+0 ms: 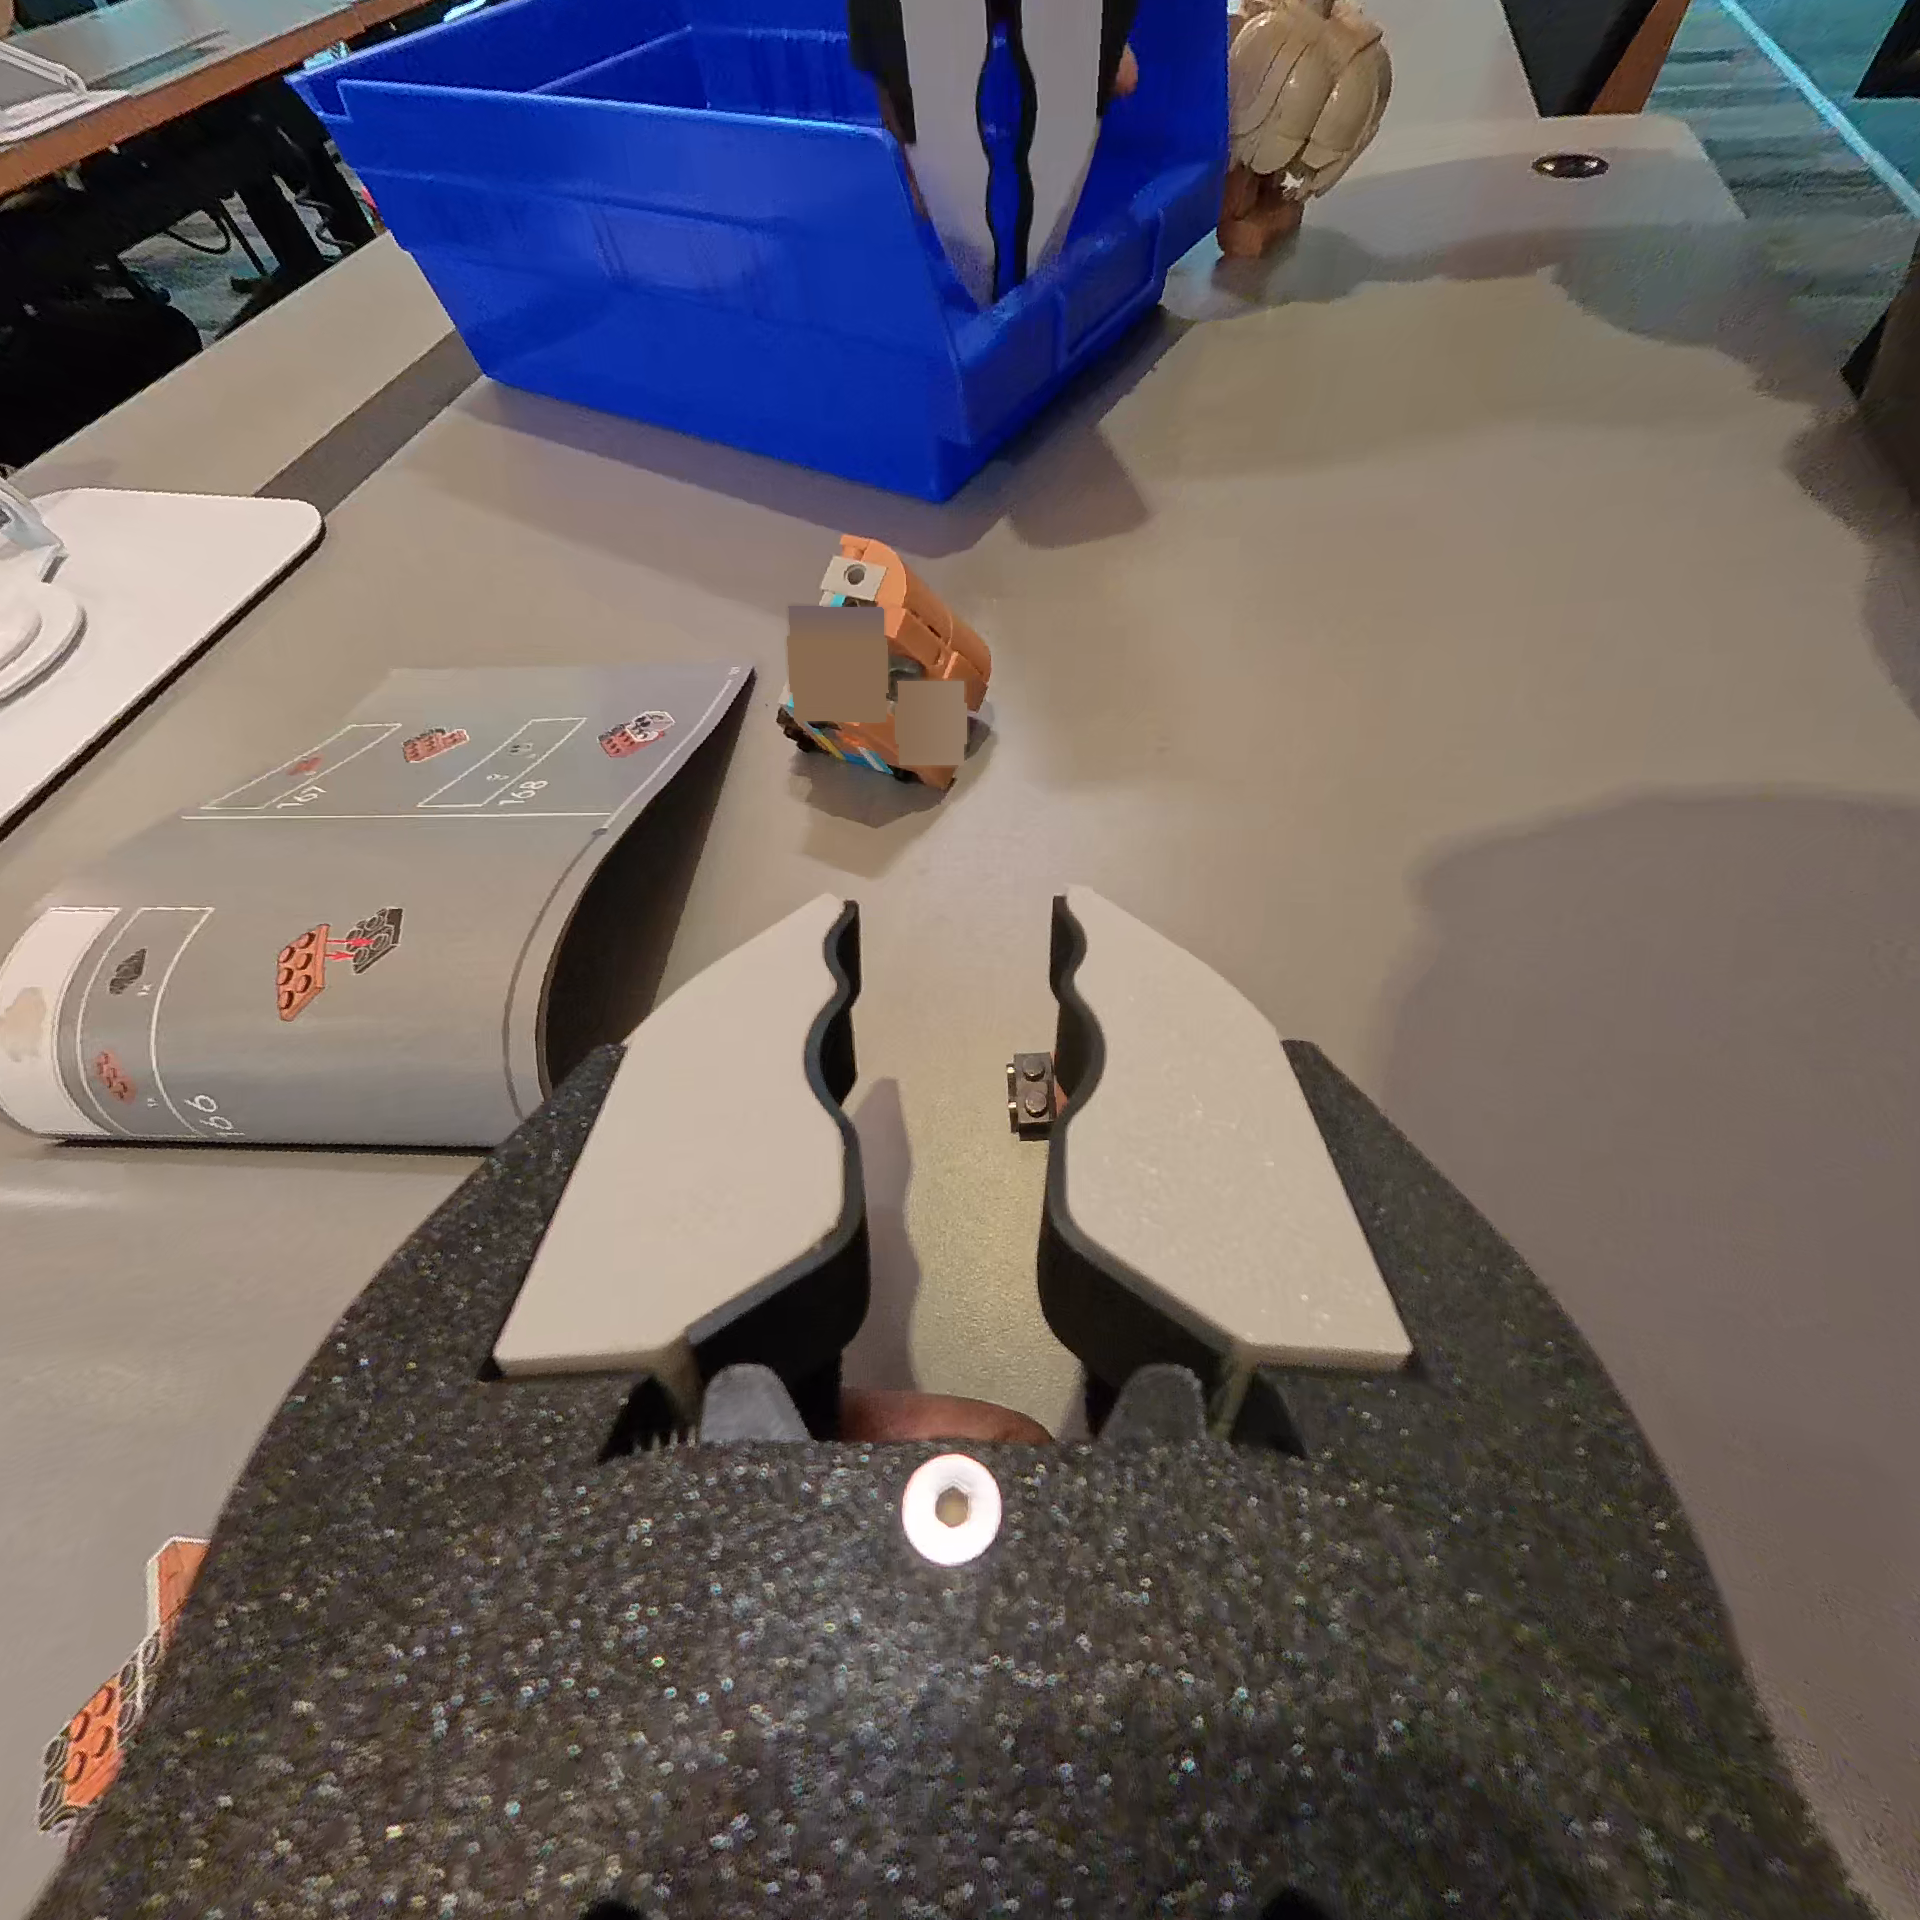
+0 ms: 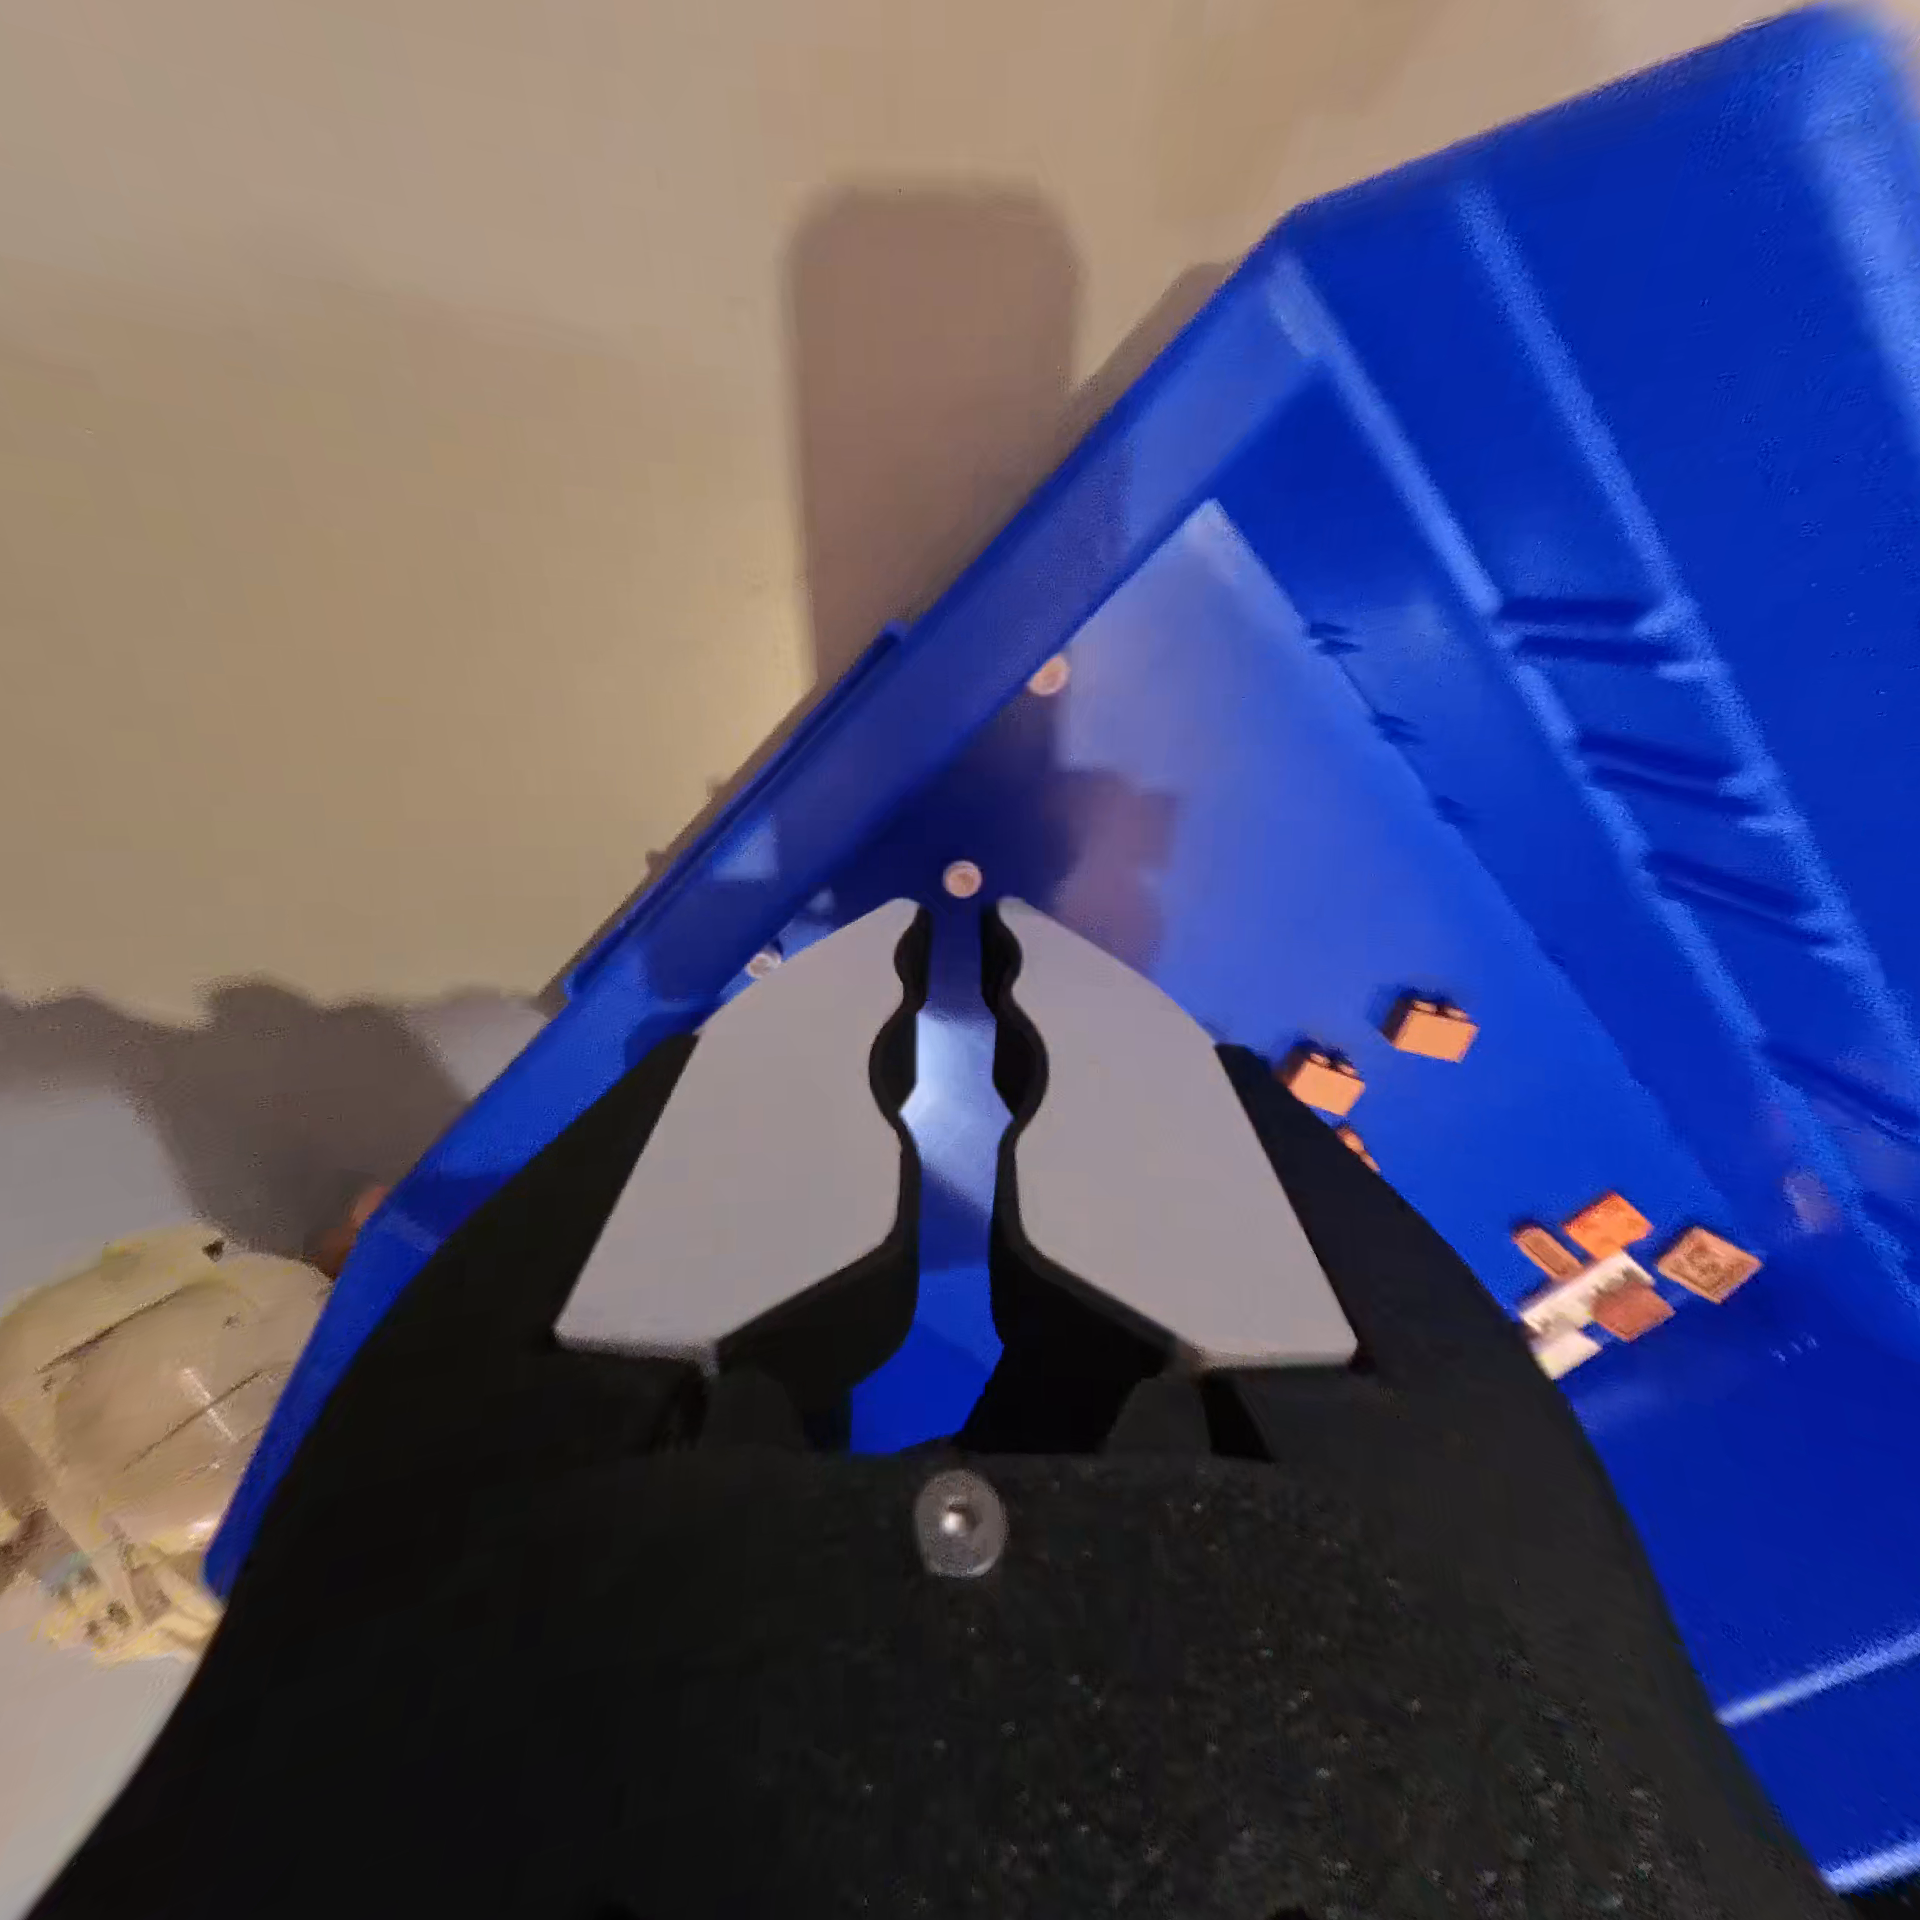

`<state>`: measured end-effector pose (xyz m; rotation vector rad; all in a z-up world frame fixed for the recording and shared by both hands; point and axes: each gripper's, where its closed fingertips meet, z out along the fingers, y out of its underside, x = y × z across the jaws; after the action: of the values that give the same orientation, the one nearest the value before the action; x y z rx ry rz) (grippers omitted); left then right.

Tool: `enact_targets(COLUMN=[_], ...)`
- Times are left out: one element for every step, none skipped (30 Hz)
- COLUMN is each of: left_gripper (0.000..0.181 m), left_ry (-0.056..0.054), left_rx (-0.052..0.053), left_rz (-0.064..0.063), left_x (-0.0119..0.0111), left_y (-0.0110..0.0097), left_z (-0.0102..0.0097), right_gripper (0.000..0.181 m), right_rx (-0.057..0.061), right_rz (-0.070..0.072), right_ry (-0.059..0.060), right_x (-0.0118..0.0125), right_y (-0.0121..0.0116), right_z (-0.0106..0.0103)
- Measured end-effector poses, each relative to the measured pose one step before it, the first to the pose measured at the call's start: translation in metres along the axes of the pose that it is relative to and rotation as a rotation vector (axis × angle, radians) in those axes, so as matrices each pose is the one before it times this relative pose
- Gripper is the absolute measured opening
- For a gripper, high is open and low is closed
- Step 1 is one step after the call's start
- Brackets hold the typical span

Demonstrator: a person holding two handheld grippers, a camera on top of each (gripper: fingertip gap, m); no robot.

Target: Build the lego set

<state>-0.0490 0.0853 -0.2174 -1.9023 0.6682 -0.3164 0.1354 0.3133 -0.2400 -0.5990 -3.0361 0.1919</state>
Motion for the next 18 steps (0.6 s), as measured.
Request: enact_targets(left_gripper=[0.035, 0.035, 0.035, 0.035, 0.035, 0.035, 0.035, 0.035, 0.035, 0.035, 0.035, 0.035, 0.035, 0.035, 0.035, 0.035, 0.035, 0.035], left_ry=[0.0009, 0.0016, 0.002, 0.0026, 0.0025, 0.0017, 0.0013, 0.0003, -0.0008, -0.001, -0.0016, -0.0013, -0.0006, -0.0003, -0.0011, -0.001, -0.0003, 0.0], left_rx=[0.0014, 0.0008, 0.0006, 0.0001, -0.0009, -0.0017, -0.002, -0.0015, -0.001, -0.0004, -0.0004, -0.0007, -0.0006, 0.0, 0.0006, 0.0009, 0.0012, 0.0016], left_rz=[-0.0005, -0.0012, -0.0011, -0.0004, -0.0005, -0.0002, 0.0011, 0.0017, 0.0013, 0.0013, 0.0006, -0.0004, -0.0008, -0.0012, -0.0025, -0.0033, -0.0029, -0.0014], left_x=[0.0001, -0.00002, 0.00018, 0.00022, 0.00024, 0.00015, 0.00028, 0.00025, 0.00004, 0.0, -0.00009, -0.0002, -0.00015, -0.00018, -0.00033, -0.0005, -0.0003, -0.0001], left_y=[-0.00015, -0.00013, -0.00002, -0.00001, 0.00006, 0.0002, 0.00022, 0.00017, 0.00003, 0.00003, 0.00008, 0.00006, 0.00002, 0.00003, -0.00013, -0.00008, -0.00013, -0.00018], left_z=[-0.00019, -0.00006, -0.00006, 0.00003, 0.00009, 0.00019, 0.00013, 0.00014, 0.00008, 0.0, 0.00011, 0.00003, 0.00011, -0.00002, 0.0, -0.00013, -0.00013, -0.00015], right_gripper=[0.009, 0.009, 0.009, 0.01, 0.011, 0.013, 0.014, 0.014, 0.014, 0.014, 0.014, 0.014, 0.012, 0.011, 0.008, 0.008, 0.008, 0.007], right_rx=[-0.0154, -0.0053, -0.0017, -0.0006, 0.0036, 0.0078, 0.0078, 0.0041, 0.0013, 0.0, -0.001, 0.0018, 0.0072, 0.0066, 0.0013, 0.0001, 0.0018, 0.003], right_rz=[-0.008, -0.0023, 0.0008, 0.0004, 0.0013, 0.0036, 0.0029, 0.0005, -0.0005, -0.0001, -0.0005, -0.0016, 0.0008, 0.0039, 0.0033, 0.0032, 0.0035, 0.0039], right_ry=[-0.0227, -0.0144, -0.0072, 0.0005, 0.005, 0.0035, 0.0018, 0.0017, 0.0009, -0.0002, -0.0017, -0.0013, -0.0003, -0.0023, -0.0033, -0.0002, 0.0013, 0.0023], right_x=[-0.00207, -0.00136, -0.00048, 0.00057, 0.00112, 0.00088, 0.00064, 0.00063, 0.00061, 0.00069, 0.00068, 0.00072, 0.00094, 0.00045, 0.00004, 0.00012, -0.0001, -0.00006], right_y=[0.00183, 0.00111, 0.00113, 0.00124, 0.00045, -0.00034, -0.00057, -0.00019, -0.00001, 0.0, 0.00002, -0.00059, -0.00154, -0.00155, -0.00057, -0.00015, -0.00004, -0.00005], right_z=[0.00464, 0.00349, 0.00289, 0.00233, 0.00175, 0.00127, 0.00079, 0.00095, 0.00107, 0.0013, 0.00164, 0.00148, 0.00077, 0.00014, 0.00014, 0.00012, -0.0001, 0.00006])
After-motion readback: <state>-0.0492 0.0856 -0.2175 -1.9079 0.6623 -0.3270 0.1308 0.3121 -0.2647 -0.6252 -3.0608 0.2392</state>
